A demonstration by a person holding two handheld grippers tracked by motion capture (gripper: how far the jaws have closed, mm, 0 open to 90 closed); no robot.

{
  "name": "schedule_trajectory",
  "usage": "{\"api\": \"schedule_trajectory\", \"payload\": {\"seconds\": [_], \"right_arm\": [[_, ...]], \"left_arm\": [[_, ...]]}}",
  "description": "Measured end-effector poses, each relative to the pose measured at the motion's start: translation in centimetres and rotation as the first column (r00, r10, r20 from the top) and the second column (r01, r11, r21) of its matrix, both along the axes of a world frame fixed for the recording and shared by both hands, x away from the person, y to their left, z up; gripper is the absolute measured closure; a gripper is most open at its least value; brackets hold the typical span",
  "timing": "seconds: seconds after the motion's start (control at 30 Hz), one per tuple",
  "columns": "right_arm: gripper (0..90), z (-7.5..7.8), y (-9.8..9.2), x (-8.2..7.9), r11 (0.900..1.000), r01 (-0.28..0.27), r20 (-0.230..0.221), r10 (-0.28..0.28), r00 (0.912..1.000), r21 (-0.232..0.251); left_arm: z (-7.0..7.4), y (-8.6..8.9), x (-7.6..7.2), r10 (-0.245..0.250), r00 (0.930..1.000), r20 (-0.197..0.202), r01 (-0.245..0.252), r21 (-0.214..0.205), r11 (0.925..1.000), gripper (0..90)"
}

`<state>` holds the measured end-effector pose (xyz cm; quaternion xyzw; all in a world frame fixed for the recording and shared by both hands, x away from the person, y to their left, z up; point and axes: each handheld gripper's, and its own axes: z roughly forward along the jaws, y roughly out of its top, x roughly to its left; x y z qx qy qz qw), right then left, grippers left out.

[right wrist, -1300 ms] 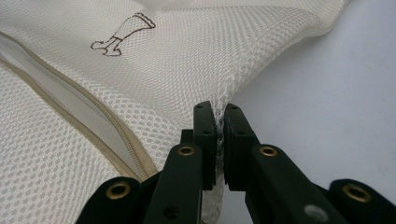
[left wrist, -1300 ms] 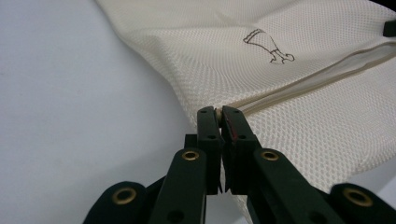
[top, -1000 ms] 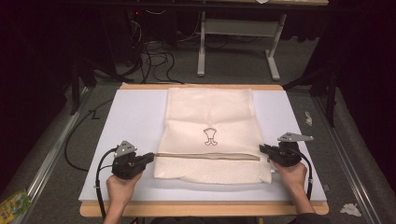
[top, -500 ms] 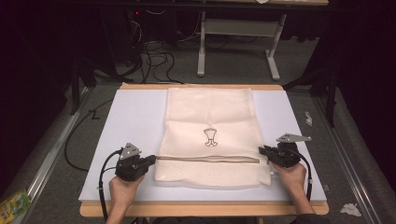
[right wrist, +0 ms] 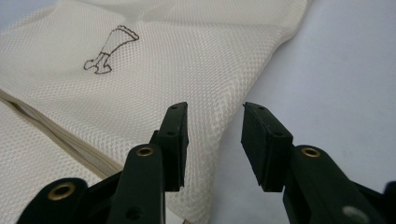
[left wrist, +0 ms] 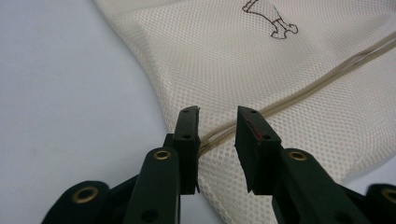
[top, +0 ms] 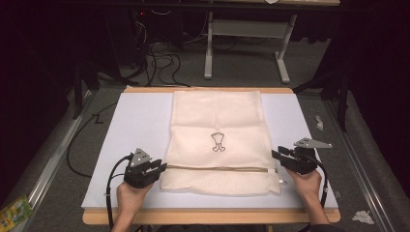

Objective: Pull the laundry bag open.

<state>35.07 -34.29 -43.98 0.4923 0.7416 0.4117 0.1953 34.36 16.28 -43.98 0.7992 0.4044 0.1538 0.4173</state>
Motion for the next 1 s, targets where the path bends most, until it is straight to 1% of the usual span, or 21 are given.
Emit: {"api": "schedule_trajectory", "payload": {"seconds": [0.03, 0.13, 0.17, 0.2, 0.23, 0.37, 0.4, 0.47, 0.57, 0.6, 0.7, 0.8, 0.87, 0.9, 1.0], "right_arm": [[62.1, 0.1, -0.1, -0.1, 1.0000, 0.003, 0.009, -0.003, 1.0000, 0.003], [61.4, 0.5, -0.4, -0.6, 0.9998, 0.012, 0.034, -0.012, 0.9994, 0.017], [60.8, 0.7, -0.5, -0.7, 0.9997, 0.015, 0.041, -0.016, 0.9990, 0.021], [60.1, 0.8, -0.6, -0.9, 0.9995, 0.016, 0.048, -0.017, 0.9987, 0.028], [59.6, 0.9, -0.8, -0.9, 0.9994, 0.016, 0.055, -0.017, 0.9983, 0.029], [57.3, 1.1, -1.4, -1.1, 0.9991, 0.021, 0.061, -0.024, 0.9978, 0.037], [56.9, 1.1, -1.6, -1.2, 0.9989, 0.028, 0.061, -0.030, 0.9977, 0.039], [57.2, 1.2, -1.9, -1.3, 0.9985, 0.035, 0.067, -0.038, 0.9970, 0.041], [57.2, 1.2, -2.5, -1.3, 0.9968, 0.052, 0.074, -0.057, 0.9957, 0.060], [57.1, 1.3, -2.7, -1.3, 0.9962, 0.061, 0.076, -0.065, 0.9950, 0.062], [57.0, 1.2, -3.1, -1.3, 0.9950, 0.076, 0.074, -0.081, 0.9940, 0.064], [56.9, 1.1, -3.5, -1.3, 0.9936, 0.094, 0.074, -0.098, 0.9924, 0.063], [56.7, 1.1, -3.8, -1.3, 0.9927, 0.104, 0.073, -0.108, 0.9914, 0.060], [56.6, 1.1, -4.0, -1.3, 0.9926, 0.105, 0.078, -0.110, 0.9909, 0.061], [56.4, 1.1, -4.4, -1.4, 0.9897, 0.125, 0.081, -0.130, 0.9882, 0.069]], "left_arm": [[0.2, 0.1, 0.0, 0.008, 0.9999, 0.013, -0.008, -0.007, 0.9999, 68.7], [0.6, 0.6, 0.0, 0.027, 0.9993, 0.027, -0.026, -0.026, 0.9993, 65.5], [0.8, 0.7, 0.0, 0.034, 0.9987, 0.038, -0.033, -0.031, 0.9990, 64.5], [0.8, 0.7, 0.0, 0.034, 0.9987, 0.038, -0.033, -0.031, 0.9990, 64.2], [1.1, 1.1, -0.1, 0.048, 0.9976, 0.049, -0.046, -0.043, 0.9980, 63.9], [1.6, 2.1, 0.1, 0.083, 0.9946, 0.063, -0.077, -0.083, 0.9936, 61.9], [1.6, 2.1, 0.1, 0.083, 0.9946, 0.063, -0.077, -0.083, 0.9936, 61.4], [1.7, 3.0, 0.2, 0.111, 0.9915, 0.069, -0.102, -0.113, 0.9883, 60.7], [1.8, 3.7, 0.3, 0.131, 0.9892, 0.066, -0.121, -0.133, 0.9836, 59.8], [1.8, 3.7, 0.3, 0.131, 0.9892, 0.066, -0.121, -0.133, 0.9836, 59.5], [1.7, 4.5, 0.4, 0.151, 0.9864, 0.064, -0.142, -0.133, 0.9810, 58.8], [1.7, 5.2, 0.5, 0.175, 0.9822, 0.069, -0.163, -0.145, 0.9759, 58.8], [1.8, 5.4, 0.5, 0.177, 0.9818, 0.069, -0.165, -0.147, 0.9752, 58.8], [1.8, 5.7, 0.5, 0.186, 0.9801, 0.071, -0.173, -0.155, 0.9727, 58.8], [1.8, 6.2, 0.7, 0.199, 0.9773, 0.072, -0.186, -0.158, 0.9697, 58.7]]}}
